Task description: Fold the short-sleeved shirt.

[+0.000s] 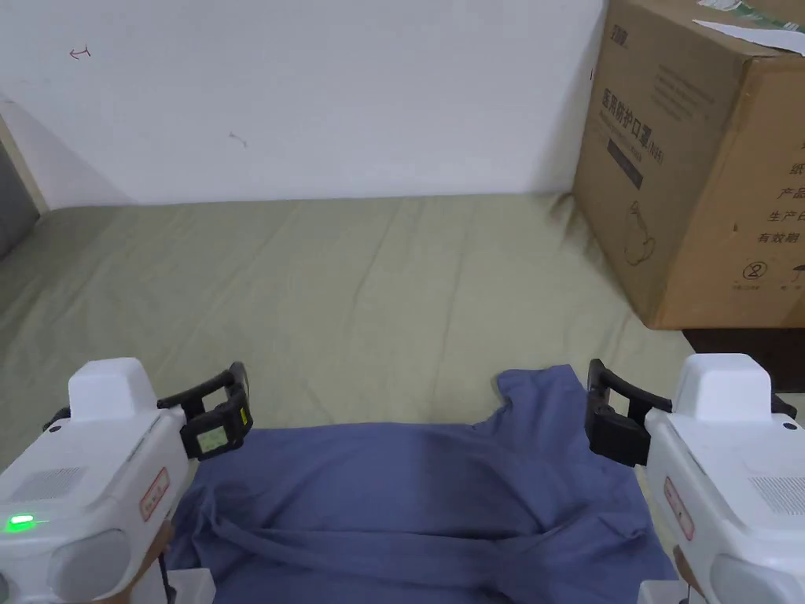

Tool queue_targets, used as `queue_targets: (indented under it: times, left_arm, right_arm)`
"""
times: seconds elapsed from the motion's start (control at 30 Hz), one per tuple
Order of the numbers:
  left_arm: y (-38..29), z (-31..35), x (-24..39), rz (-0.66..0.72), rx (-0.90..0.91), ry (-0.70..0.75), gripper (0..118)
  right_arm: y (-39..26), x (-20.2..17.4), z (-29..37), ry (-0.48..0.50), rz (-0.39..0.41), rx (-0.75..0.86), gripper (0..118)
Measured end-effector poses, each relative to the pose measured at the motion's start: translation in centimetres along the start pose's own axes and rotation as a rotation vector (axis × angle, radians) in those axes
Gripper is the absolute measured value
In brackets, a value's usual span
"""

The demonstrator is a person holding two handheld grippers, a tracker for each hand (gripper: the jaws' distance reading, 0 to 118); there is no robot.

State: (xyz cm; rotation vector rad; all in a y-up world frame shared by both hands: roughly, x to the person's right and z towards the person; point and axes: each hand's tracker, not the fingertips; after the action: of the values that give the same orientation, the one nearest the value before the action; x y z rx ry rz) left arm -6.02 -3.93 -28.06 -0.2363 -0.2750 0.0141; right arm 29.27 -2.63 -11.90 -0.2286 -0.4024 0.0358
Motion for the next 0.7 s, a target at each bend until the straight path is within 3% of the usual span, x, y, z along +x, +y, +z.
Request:
queue_targets:
  times: [0.07,0.1,0.13,0.2,0.47,0.7]
  left_arm:
    - [0.0,0.4,0.4,0.003,0.041,-0.012,86]
    - [-0.1,0.5,0.6,0.004,0.048,-0.013,68]
    - [-0.2,0.5,0.9,0.002,0.051,-0.014,43]
    - [-0.6,0.4,1.0,-0.001,0.059,-0.012,0]
    - [-1.1,-3.4,-0.1,0.027,-0.073,-0.029,0]
    - [-3.1,-13.3,-3.4,0.07,-0.323,-0.048,0]
  right_arm:
    - [0.1,-0.4,0.3,0.002,-0.009,0.021,77]
    - [-0.1,-0.4,0.3,0.005,-0.016,0.026,67]
    - [-0.1,-0.5,0.4,0.007,-0.014,0.033,49]
    - [-0.2,-0.8,0.3,-0.006,-0.005,0.039,0]
    - [-0.6,-0.8,-2.1,0.001,-0.008,0.028,0]
    - [-0.8,-1.7,-6.3,0.022,0.005,-0.017,0]
